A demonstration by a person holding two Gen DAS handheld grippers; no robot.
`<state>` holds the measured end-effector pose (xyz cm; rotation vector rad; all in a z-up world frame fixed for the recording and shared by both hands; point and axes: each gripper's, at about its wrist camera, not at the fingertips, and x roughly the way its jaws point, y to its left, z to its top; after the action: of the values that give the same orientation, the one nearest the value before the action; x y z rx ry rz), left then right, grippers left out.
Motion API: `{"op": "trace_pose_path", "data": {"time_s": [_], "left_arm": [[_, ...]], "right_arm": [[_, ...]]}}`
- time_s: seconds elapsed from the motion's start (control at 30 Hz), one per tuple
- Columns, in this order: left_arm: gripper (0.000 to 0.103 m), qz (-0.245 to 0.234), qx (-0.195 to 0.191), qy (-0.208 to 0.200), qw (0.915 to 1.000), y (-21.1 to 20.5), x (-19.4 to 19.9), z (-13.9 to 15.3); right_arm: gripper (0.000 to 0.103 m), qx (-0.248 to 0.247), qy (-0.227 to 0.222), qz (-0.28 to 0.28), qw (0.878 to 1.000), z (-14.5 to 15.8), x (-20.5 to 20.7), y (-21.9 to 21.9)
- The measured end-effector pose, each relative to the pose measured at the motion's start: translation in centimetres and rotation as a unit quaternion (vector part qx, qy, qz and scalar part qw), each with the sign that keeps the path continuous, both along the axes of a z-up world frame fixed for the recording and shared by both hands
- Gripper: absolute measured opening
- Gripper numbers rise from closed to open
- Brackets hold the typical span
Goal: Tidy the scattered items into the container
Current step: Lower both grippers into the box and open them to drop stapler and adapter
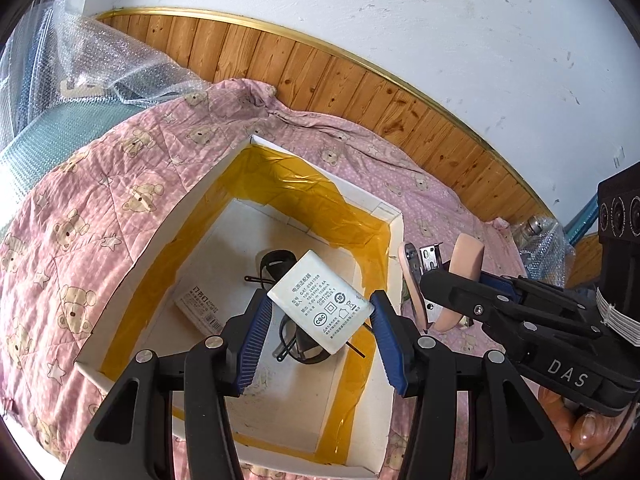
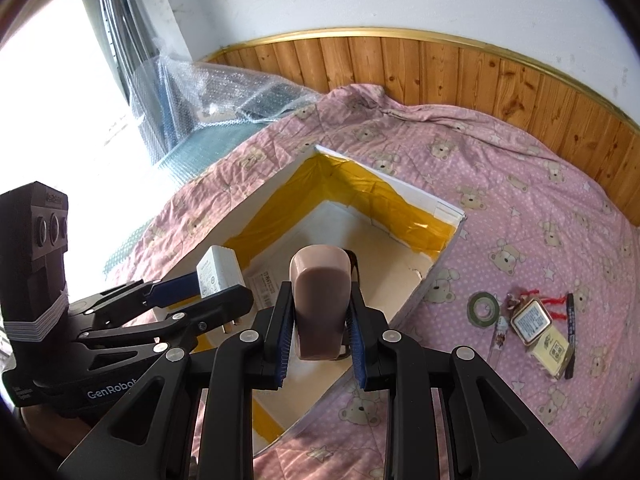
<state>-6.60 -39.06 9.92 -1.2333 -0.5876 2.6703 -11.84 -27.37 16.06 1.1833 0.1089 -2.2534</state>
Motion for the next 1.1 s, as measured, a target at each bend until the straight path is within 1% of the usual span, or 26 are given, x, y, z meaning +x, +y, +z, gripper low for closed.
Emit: {"op": "trace_pose_path", "data": {"time_s": [0.37,0.73,0.9,1.03,1.07,1.1], "left_arm": [[0.052,0.004,-0.011,-0.012,0.9999,-1.1,-3.4,-0.8],[0.052,0.004,-0.028,-0.044,0.9987,-1.3,-7.0,-2.6],[0.052,0.000,-0.040,-0.049,0.9980,-1.1,-8.5,-2.8],[0.052,-0.001,-0.046,-0.056,0.9974,-1.3,-10.1,-3.1],[0.052,-0.002,-0.046,-0.057,0.9973,-1.3,-10.7,-3.2],[0.052,-0.003,-0.047,-0.058,0.9972,-1.3,-11.3,-3.3]], "right_arm": [[0.026,0.002,-0.014,0.005,1.000,-1.5,-3.0,-1.2],[0.026,0.000,-0.032,0.001,1.000,-2.8,-5.9,-1.5],[0.026,-0.004,-0.048,-0.002,0.999,-3.8,-7.4,-1.5],[0.026,-0.001,-0.050,-0.012,0.999,-4.5,-8.7,-1.4],[0.027,0.001,-0.050,-0.018,0.999,-4.8,-9.3,-1.4],[0.030,0.004,-0.049,-0.023,0.999,-5.0,-9.8,-1.4]]}}
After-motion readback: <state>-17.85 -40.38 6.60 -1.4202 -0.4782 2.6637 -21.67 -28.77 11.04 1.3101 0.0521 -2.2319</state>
